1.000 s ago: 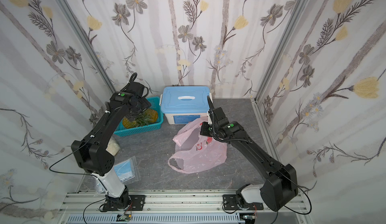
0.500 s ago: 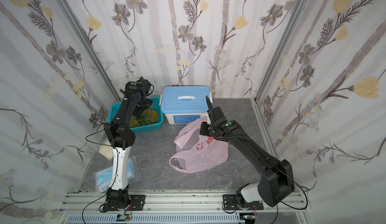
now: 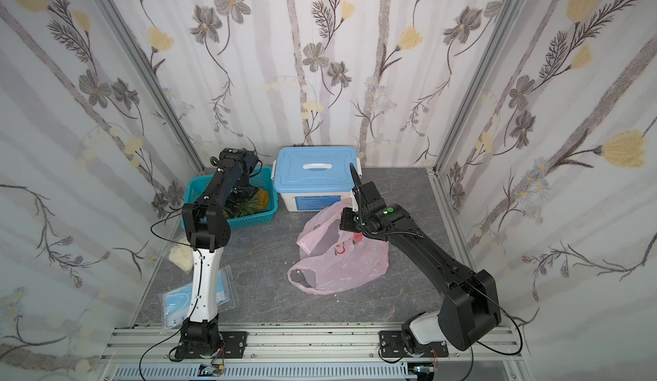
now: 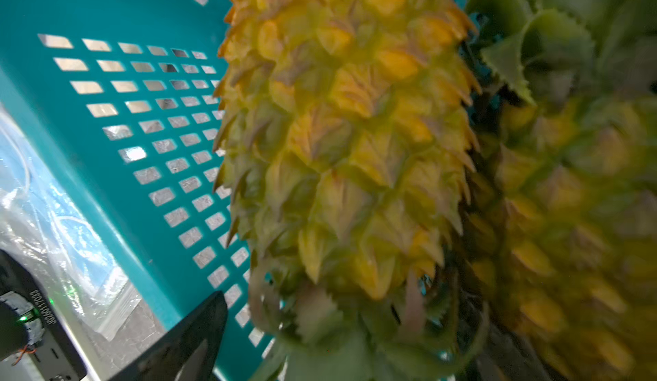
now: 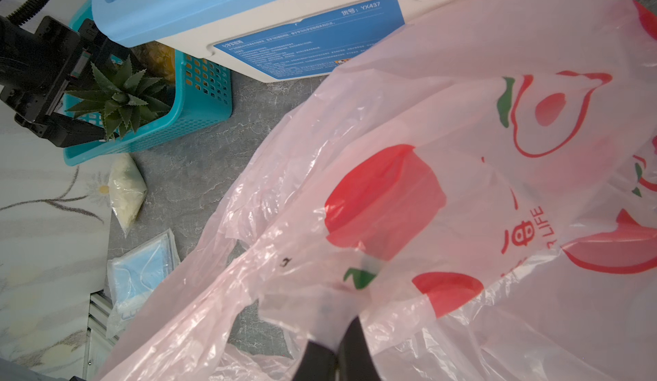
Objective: Place the pineapple into a plastic bag & tie a knot
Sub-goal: Pick up the pineapple from the basket.
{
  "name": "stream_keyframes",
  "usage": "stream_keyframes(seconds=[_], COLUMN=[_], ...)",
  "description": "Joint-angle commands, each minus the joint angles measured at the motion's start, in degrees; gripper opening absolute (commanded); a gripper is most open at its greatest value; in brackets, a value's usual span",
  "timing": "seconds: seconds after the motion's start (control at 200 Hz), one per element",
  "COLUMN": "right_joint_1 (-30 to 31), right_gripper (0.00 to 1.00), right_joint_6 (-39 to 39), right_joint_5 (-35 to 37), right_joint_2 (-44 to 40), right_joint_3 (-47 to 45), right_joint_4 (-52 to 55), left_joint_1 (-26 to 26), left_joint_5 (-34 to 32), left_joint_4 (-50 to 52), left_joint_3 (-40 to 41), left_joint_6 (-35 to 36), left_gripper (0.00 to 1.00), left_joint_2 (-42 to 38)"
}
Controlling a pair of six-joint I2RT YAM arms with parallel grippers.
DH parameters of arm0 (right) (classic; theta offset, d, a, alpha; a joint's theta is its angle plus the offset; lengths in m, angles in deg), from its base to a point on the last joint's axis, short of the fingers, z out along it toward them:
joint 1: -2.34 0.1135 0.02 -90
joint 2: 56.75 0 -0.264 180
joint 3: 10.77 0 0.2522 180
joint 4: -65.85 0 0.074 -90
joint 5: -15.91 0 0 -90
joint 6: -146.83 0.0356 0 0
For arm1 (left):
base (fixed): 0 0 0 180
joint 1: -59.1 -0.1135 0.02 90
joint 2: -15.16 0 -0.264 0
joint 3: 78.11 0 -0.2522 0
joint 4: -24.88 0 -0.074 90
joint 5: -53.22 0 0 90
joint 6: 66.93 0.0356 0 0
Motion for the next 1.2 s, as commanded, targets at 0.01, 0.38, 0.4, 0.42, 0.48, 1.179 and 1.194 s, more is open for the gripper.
stream_keyframes(seconds=[0.01, 0.38, 0.4, 0.42, 0.48, 1.179, 1.194], right_joint_1=[-0.07, -0.01, -0.03, -0.01, -0.02, 0.01, 0.01], right_gripper=[0.0, 0.0, 0.0, 0.0, 0.0, 0.0, 0.0], right_joint_6=[-0.46, -0.15, -0.09, -0.02, 0.01, -1.9, -1.99], right_joint_5=[0.44, 1.35, 1.34, 1.36, 1.34, 0.61, 0.49], right_joint_2=[-0.48, -1.53, -1.53, -1.58, -1.54, -3.73, -3.73], right_joint_3=[-0.1, -0.82, -0.73, -0.72, -0.64, -2.48, -2.48], right_joint_4=[-2.2, -2.9, -2.99, -3.07, -3.2, -4.08, -4.14], left_joint_1=[-0.08, 0.1, 0.1, 0.1, 0.13, 2.04, 2.14], left_joint_5=[-0.37, -0.79, -0.82, -0.82, -1.01, -9.04, -9.14], left_joint_4=[3.27, -0.75, -1.1, -1.44, -2.37, -10.79, -11.12], left_joint_3=[0.41, 4.44, 4.87, 5.4, 6.66, 20.78, 20.99], left_joint_6=[1.71, 5.87, 5.97, 6.07, 6.28, 13.79, 14.12], left_gripper=[0.98, 0.73, 0.72, 0.71, 0.66, 0.02, 0.02], left_joint_2=[0.64, 0.06, -0.31, -0.71, -2.1, -22.73, -23.22])
